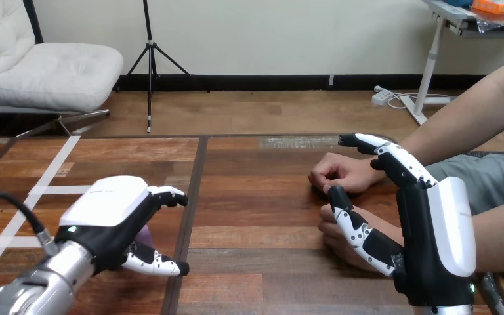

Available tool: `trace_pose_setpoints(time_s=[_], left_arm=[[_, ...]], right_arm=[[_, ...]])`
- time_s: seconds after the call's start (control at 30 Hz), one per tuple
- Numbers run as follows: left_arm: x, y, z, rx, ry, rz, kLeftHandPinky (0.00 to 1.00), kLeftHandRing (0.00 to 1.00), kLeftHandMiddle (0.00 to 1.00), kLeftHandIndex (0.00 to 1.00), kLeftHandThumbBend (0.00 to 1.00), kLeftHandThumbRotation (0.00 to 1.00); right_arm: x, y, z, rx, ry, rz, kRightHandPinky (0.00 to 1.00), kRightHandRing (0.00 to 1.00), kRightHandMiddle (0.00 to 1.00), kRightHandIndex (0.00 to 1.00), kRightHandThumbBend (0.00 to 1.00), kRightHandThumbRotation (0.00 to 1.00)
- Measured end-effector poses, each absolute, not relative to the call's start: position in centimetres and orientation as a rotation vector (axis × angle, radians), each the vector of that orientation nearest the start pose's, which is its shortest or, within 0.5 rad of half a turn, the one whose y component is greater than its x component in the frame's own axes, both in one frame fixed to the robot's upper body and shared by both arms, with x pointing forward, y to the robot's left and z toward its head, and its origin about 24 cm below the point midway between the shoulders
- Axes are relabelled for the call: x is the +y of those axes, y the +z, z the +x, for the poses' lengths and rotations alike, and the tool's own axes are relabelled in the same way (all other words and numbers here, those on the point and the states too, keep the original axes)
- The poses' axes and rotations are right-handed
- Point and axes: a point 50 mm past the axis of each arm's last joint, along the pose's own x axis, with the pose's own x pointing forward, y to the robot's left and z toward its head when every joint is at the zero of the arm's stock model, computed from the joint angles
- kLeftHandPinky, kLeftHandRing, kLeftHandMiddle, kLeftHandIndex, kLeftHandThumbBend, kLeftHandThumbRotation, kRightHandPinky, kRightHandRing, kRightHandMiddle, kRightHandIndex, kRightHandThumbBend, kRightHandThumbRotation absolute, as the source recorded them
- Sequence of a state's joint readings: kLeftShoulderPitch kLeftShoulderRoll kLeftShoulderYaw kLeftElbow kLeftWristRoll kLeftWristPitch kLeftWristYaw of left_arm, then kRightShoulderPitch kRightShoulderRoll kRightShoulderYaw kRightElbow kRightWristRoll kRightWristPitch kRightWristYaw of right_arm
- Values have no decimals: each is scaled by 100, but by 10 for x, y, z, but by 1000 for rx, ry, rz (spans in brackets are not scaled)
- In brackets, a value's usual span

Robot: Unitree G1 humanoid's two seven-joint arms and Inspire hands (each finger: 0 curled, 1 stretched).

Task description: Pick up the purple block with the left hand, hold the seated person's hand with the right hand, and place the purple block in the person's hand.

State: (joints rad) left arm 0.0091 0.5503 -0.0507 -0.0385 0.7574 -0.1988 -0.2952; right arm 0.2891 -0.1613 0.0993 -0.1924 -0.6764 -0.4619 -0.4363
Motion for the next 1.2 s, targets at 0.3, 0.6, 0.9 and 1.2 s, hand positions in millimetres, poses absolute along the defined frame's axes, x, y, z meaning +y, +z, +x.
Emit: trace_pose_setpoints(time_s=[0.3, 0.6, 0.9, 1.2], left_arm=[[211, 58, 255, 33, -478, 1338, 71, 77, 80, 79, 87, 31], [214, 53, 260, 76, -493, 1349, 70, 77, 81, 79, 87, 31], [214, 53, 268, 88, -477, 1373, 72, 79, 82, 81, 87, 28], [217, 49, 269, 86, -438, 1379, 75, 81, 84, 82, 83, 25]], right_arm=[[-152, 69, 184, -517, -137, -682, 67, 75, 76, 72, 36, 0], [-152, 69, 184, -516, -139, -685, 67, 75, 76, 72, 36, 0], [-155, 69, 184, -515, -147, -690, 67, 75, 76, 72, 37, 0], [-157, 69, 185, -509, -149, -696, 68, 75, 76, 72, 36, 0]])
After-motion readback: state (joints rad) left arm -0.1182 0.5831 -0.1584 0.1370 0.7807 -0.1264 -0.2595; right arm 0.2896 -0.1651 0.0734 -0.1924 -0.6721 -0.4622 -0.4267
